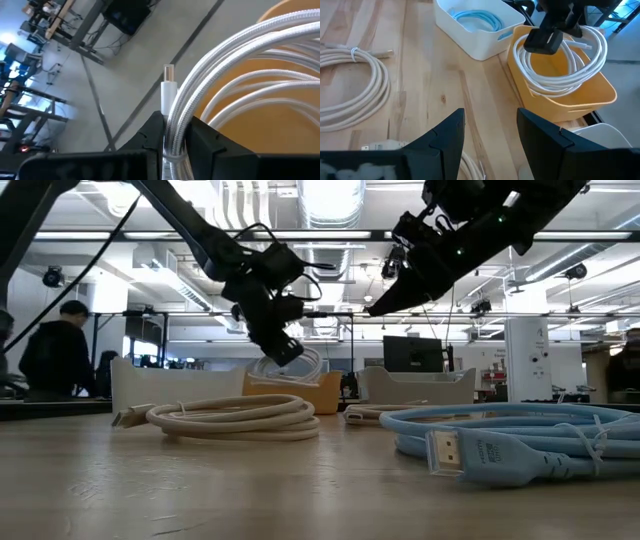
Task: Sort HDMI cables
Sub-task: Put the white HDMI cable into the yellow bin, then put the top brown HDMI cable into the brown bin
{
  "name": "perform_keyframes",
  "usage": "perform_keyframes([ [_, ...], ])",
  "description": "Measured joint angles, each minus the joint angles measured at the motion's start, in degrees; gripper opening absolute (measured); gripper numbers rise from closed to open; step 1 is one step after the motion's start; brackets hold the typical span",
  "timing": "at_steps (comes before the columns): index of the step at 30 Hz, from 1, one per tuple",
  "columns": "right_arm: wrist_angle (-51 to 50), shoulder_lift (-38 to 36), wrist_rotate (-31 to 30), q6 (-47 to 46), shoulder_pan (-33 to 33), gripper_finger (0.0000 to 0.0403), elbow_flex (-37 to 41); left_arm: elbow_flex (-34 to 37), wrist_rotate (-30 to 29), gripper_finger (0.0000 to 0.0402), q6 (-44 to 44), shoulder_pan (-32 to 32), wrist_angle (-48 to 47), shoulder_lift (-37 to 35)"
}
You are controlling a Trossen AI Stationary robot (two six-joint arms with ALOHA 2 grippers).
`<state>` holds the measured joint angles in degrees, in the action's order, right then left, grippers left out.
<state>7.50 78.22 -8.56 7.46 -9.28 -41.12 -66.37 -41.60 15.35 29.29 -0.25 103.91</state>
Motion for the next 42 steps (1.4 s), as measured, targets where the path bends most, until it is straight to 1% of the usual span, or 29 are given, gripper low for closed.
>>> perform_keyframes([
  [3, 0.0, 0.0, 0.0, 0.0, 0.0, 0.0178, 0.0, 0.0, 0.7, 0.0062, 0.0, -0.1, -0.1, 0.3],
  [5, 0.0, 0.0, 0.0, 0.0, 0.0, 0.0178, 0.0, 0.0, 0.9, 0.0073, -0.1, -0.1, -0.4, 0.3],
  [12, 0.0, 0.0, 0.0, 0.0, 0.0, 0.0178, 0.0, 0.0, 1.4, 0.0146, 1.0, -0.1, -2.8, 0.4],
  [16, 0.0, 0.0, 0.0, 0.0, 0.0, 0.0178, 0.0, -0.8, -2.2, 0.0185, 4.0, -0.2, -2.6, 0.3],
  [20, 0.0, 0.0, 0.0, 0.0, 0.0, 0.0178, 0.0, -3.0, -6.0, 0.0207, 7.7, -1.0, -2.7, 0.2],
  [24, 0.0, 0.0, 0.0, 0.0, 0.0, 0.0178, 0.0, -5.2, -6.5, 0.021, 8.1, -2.8, -6.1, -0.1],
  [31, 0.0, 0.0, 0.0, 0.0, 0.0, 0.0178, 0.1, -8.6, -6.5, 0.0209, 7.3, -6.9, -15.1, -0.1],
  [38, 0.0, 0.0, 0.0, -1.3, 0.0, 0.0178, 0.1, -9.0, -6.4, 0.0209, 7.1, -6.7, -16.8, -0.4],
  [42, 0.0, 0.0, 0.0, -1.4, 0.0, 0.0178, 0.1, -9.2, -5.8, 0.0209, 3.7, -9.1, -18.9, -2.3],
])
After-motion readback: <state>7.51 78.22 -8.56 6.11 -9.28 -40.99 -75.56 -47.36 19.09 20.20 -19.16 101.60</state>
